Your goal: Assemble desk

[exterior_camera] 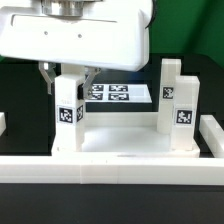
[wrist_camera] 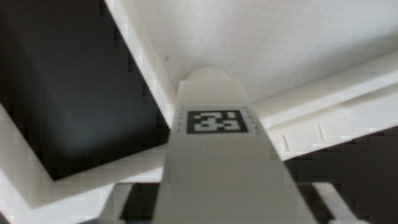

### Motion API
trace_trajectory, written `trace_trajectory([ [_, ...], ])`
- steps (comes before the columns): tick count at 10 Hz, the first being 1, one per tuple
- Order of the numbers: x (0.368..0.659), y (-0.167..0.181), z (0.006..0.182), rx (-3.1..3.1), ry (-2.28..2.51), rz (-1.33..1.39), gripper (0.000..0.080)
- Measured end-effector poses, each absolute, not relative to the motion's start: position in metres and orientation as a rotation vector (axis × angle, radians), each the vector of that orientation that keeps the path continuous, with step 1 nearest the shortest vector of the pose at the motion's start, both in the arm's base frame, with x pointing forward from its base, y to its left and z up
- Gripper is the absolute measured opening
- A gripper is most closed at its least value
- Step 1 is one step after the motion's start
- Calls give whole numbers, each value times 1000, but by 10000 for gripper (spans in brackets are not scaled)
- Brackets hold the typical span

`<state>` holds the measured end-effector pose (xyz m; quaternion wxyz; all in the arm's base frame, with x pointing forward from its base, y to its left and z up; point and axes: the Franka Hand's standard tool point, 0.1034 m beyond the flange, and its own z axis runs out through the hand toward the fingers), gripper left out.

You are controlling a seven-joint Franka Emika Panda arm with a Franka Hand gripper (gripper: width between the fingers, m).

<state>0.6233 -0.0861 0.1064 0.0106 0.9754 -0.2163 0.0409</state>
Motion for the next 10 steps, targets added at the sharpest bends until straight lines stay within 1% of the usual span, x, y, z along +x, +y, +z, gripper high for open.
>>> trace_trajectory([
  [4,623,-87,106,2916,-1165,131,291],
  [10,623,-85,104,2525,-1941,113,291],
])
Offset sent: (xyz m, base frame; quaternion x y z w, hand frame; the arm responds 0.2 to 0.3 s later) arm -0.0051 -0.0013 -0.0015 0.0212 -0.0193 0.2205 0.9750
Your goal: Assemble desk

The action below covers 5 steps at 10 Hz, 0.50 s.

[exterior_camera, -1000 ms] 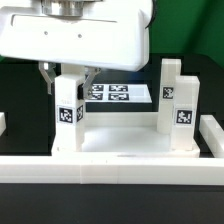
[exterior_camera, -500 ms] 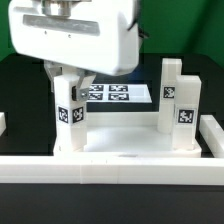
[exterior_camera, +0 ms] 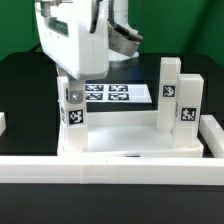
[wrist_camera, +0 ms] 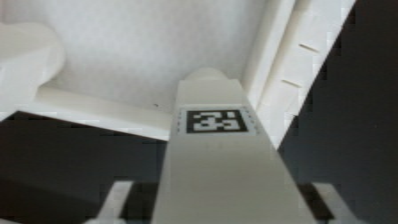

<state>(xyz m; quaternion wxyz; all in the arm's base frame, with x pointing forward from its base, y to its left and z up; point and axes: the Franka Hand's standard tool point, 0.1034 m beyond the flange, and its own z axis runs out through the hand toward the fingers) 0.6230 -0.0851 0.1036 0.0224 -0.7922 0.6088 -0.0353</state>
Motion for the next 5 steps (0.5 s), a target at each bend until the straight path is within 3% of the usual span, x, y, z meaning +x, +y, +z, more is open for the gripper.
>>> trace_trajectory([
  [2,623,-85,104,-2348,2011,-106,291],
  [5,623,-85,103,-2409,1946,-108,611],
])
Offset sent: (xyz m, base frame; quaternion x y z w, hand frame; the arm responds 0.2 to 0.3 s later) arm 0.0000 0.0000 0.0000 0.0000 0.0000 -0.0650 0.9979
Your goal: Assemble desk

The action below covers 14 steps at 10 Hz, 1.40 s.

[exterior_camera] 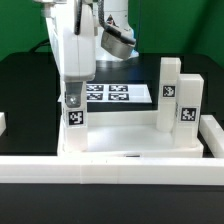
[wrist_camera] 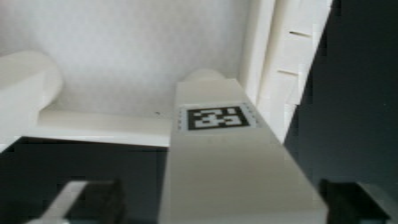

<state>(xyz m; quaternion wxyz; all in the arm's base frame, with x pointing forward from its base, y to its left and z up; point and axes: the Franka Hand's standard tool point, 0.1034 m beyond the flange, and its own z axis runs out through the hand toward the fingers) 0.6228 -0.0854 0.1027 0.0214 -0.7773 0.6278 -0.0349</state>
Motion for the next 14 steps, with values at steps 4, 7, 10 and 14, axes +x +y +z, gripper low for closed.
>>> trace_trajectory([
  [4,623,-86,103,-2695,1569,-120,648],
  [7,623,-85,103,-2887,1211,-125,649],
  [10,624,-80,102,-3054,805,-128,649],
  [14,624,-77,102,-3154,328,-121,649],
])
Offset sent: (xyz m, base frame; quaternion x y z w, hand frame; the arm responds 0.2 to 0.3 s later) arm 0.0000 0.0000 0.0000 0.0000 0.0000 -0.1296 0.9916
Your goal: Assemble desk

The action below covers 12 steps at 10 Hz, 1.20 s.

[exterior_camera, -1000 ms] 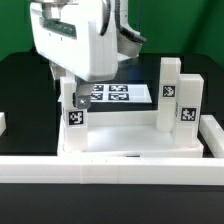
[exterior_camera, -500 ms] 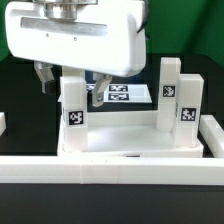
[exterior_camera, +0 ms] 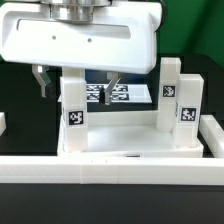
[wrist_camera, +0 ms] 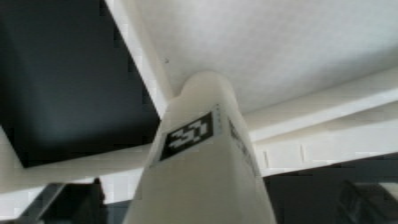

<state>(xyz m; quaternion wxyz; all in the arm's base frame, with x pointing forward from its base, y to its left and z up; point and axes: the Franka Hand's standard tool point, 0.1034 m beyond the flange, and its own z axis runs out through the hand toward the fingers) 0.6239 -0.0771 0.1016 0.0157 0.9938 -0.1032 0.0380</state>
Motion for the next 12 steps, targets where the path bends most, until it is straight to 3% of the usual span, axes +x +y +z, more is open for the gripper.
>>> trace_trajectory([
  [6,623,-80,102,3080,109,99,649],
  [7,623,-81,101,3080,106,98,523],
  [8,623,-81,101,3080,105,98,523],
  [9,623,-81,101,3081,74,99,380],
  [10,623,-81,102,3083,45,100,291],
  [12,623,-82,102,3084,15,101,291],
])
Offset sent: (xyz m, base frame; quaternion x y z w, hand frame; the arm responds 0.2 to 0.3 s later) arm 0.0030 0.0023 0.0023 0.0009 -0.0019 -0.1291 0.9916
